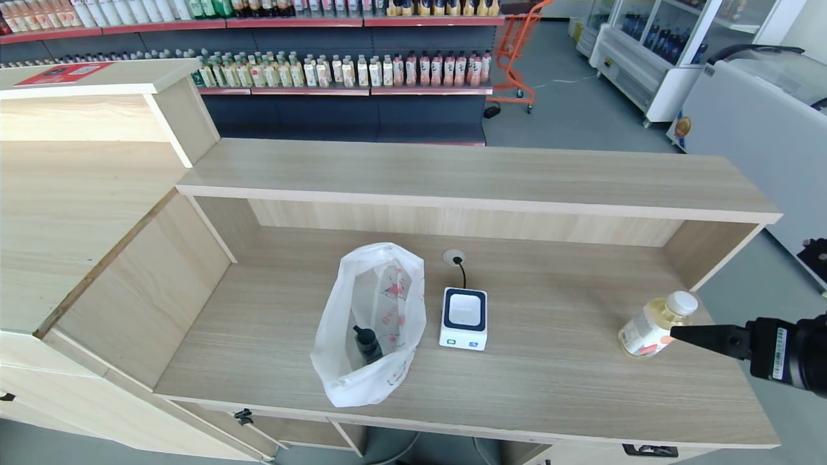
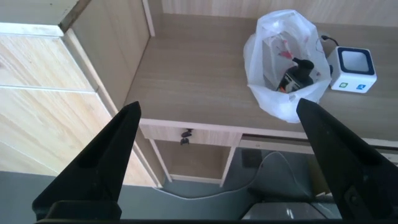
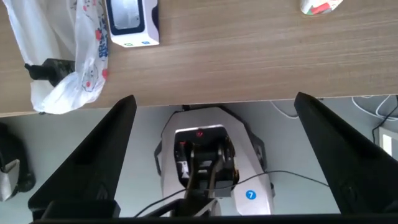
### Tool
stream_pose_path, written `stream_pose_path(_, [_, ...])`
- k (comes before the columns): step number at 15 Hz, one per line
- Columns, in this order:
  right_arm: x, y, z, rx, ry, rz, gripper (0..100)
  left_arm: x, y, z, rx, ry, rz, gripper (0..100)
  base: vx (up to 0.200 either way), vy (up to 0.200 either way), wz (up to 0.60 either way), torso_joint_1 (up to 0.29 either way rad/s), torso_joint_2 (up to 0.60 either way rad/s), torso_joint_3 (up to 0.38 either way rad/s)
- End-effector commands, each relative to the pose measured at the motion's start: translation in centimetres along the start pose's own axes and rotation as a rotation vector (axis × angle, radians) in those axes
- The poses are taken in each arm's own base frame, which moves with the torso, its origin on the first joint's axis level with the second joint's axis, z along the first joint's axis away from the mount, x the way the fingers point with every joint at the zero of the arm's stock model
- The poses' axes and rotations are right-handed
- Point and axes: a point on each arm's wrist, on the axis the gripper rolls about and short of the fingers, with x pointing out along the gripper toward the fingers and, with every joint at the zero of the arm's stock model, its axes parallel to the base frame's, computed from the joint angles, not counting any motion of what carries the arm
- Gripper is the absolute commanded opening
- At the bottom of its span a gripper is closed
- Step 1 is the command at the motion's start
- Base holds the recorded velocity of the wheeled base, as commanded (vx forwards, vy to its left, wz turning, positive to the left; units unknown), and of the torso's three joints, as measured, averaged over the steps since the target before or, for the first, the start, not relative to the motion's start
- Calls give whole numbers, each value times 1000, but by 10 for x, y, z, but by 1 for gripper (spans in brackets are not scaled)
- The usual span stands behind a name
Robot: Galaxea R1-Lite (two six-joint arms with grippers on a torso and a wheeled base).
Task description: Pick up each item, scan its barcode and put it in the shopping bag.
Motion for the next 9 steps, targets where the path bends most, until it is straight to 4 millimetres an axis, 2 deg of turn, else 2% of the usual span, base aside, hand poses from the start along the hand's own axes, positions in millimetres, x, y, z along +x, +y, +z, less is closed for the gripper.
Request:
stream_pose_path(1, [6, 0, 0, 0, 23, -7, 100, 0, 0, 0, -1, 0, 0, 100, 0, -200, 0, 2, 2, -2])
stream_pose_path(9, [15, -4, -3, 13, 61, -40, 100, 0, 0, 0, 3, -1, -2, 100, 0, -200, 0, 2, 4, 4])
